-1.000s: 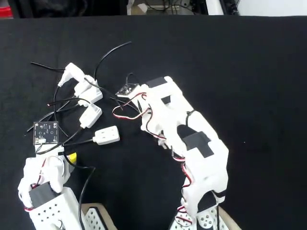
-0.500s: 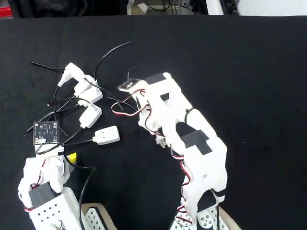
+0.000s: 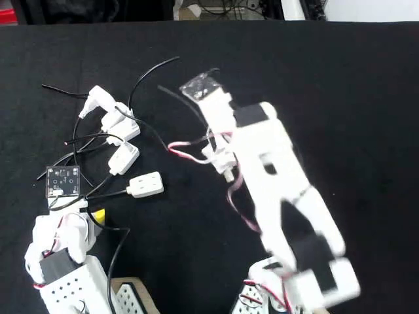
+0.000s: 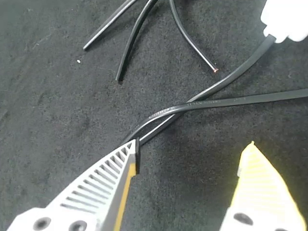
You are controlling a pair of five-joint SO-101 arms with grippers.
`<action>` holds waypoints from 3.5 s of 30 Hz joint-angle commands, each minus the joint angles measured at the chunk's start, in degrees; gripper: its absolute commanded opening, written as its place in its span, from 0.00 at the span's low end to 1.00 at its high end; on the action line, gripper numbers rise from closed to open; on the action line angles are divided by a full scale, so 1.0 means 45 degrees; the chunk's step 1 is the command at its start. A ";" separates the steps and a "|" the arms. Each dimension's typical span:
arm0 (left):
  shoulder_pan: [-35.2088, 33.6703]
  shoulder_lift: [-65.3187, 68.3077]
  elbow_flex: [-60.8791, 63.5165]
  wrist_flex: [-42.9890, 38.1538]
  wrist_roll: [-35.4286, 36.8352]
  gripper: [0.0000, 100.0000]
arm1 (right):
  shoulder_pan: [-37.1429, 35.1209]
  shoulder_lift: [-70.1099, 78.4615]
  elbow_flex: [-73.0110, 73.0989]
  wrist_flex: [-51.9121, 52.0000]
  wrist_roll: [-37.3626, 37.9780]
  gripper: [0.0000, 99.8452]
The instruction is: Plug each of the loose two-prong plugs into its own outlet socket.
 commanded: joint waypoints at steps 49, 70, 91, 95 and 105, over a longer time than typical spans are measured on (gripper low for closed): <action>0.7609 -0.0117 -0.6359 -0.1211 0.6115 0.33 | -0.5568 -1.0305 1.0247 -1.2835 -0.9573 0.01; 0.8176 -0.0098 -0.4503 -0.0860 0.3614 0.33 | -0.5353 -1.0208 0.9778 -1.2308 -0.9045 0.01; 0.8156 -0.0098 -0.3878 -0.1426 0.2833 0.33 | -0.5978 -1.0188 0.7316 -0.7053 -0.7775 0.01; 0.8156 -0.0098 -0.3878 -0.1426 0.2813 0.33 | -0.6037 -0.9778 0.6847 -0.6252 -0.7775 0.01; 0.7785 -0.0078 -0.3858 -0.1426 0.2794 0.33 | -0.5978 -0.6379 0.5402 -0.5626 -0.7424 0.01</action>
